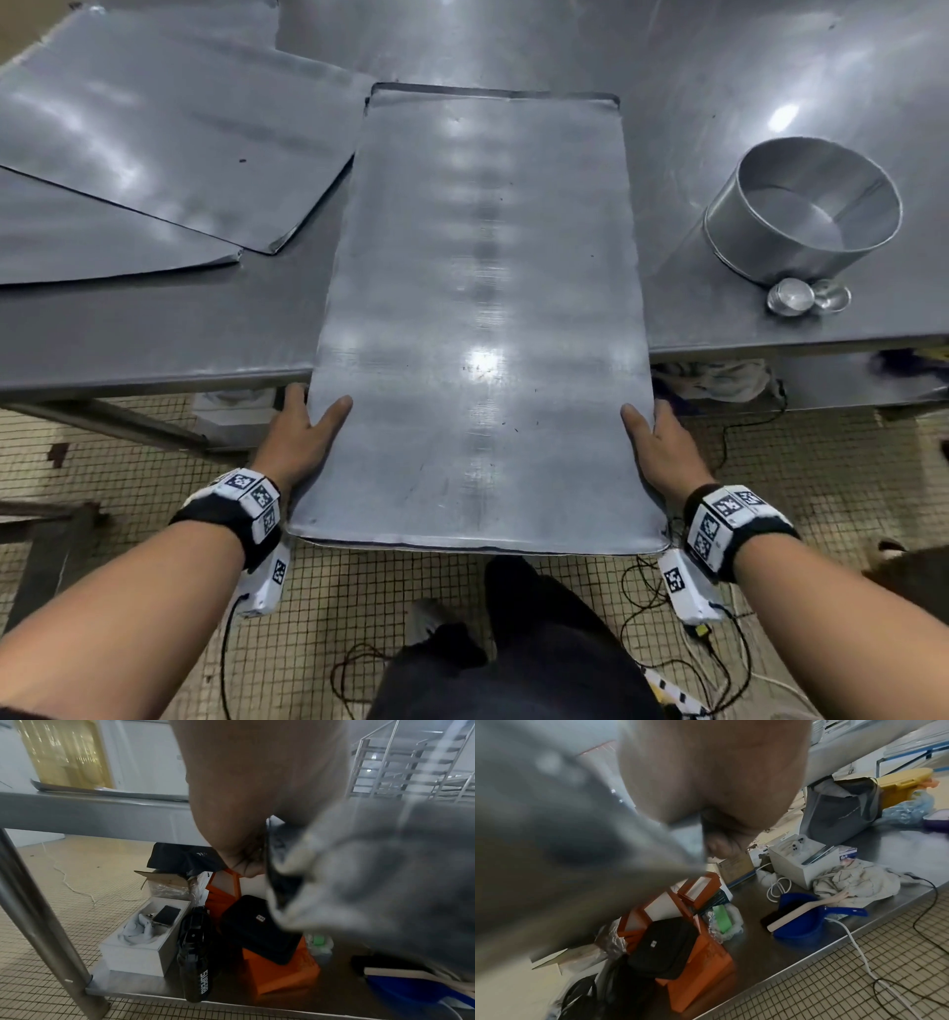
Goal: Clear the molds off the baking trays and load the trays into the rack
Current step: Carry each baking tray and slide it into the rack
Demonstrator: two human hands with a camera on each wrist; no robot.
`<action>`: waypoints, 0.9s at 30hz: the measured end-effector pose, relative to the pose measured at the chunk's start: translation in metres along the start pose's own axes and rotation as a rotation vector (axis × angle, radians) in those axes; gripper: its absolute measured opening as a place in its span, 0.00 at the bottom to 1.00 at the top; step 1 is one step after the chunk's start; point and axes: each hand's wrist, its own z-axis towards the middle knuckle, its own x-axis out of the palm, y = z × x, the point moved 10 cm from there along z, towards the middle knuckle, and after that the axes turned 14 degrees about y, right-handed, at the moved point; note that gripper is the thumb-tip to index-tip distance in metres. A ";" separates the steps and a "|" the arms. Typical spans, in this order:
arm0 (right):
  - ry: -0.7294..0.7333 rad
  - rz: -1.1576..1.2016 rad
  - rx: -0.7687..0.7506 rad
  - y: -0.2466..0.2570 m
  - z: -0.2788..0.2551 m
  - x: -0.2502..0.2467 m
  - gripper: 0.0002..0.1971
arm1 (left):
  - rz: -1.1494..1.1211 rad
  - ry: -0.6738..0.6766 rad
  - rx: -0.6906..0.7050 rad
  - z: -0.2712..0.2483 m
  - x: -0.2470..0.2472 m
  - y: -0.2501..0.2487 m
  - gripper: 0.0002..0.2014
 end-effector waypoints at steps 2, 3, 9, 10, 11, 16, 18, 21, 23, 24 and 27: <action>-0.033 0.023 -0.020 -0.001 -0.001 -0.001 0.15 | -0.002 -0.021 -0.001 0.001 0.000 -0.003 0.26; -0.057 0.036 -0.030 0.000 -0.002 -0.002 0.14 | -0.010 -0.036 -0.002 0.001 -0.001 -0.004 0.26; -0.146 0.094 -0.080 0.003 -0.009 -0.012 0.14 | -0.036 -0.122 0.054 -0.005 -0.015 -0.013 0.25; -0.159 0.095 -0.093 0.007 -0.011 -0.014 0.14 | -0.027 -0.126 0.073 -0.006 -0.018 -0.016 0.25; -0.171 0.093 -0.110 0.010 -0.013 -0.017 0.14 | -0.024 -0.129 0.093 -0.008 -0.022 -0.019 0.25; -0.197 0.098 -0.191 0.038 -0.031 -0.032 0.10 | -0.056 -0.137 0.156 -0.017 -0.041 -0.033 0.26; -0.193 0.137 -0.225 0.050 -0.040 -0.037 0.09 | -0.062 -0.141 0.173 -0.028 -0.048 -0.044 0.23; -0.174 0.197 -0.266 0.065 -0.053 -0.039 0.07 | -0.099 -0.128 0.225 -0.041 -0.060 -0.052 0.21; -0.173 0.202 -0.296 0.076 -0.062 -0.039 0.09 | -0.115 -0.113 0.263 -0.048 -0.070 -0.052 0.23; -0.187 0.206 -0.309 0.081 -0.067 -0.039 0.10 | -0.114 -0.117 0.273 -0.052 -0.076 -0.051 0.24; -0.193 0.199 -0.362 0.099 -0.078 -0.037 0.14 | -0.138 -0.143 0.312 -0.070 -0.097 -0.050 0.30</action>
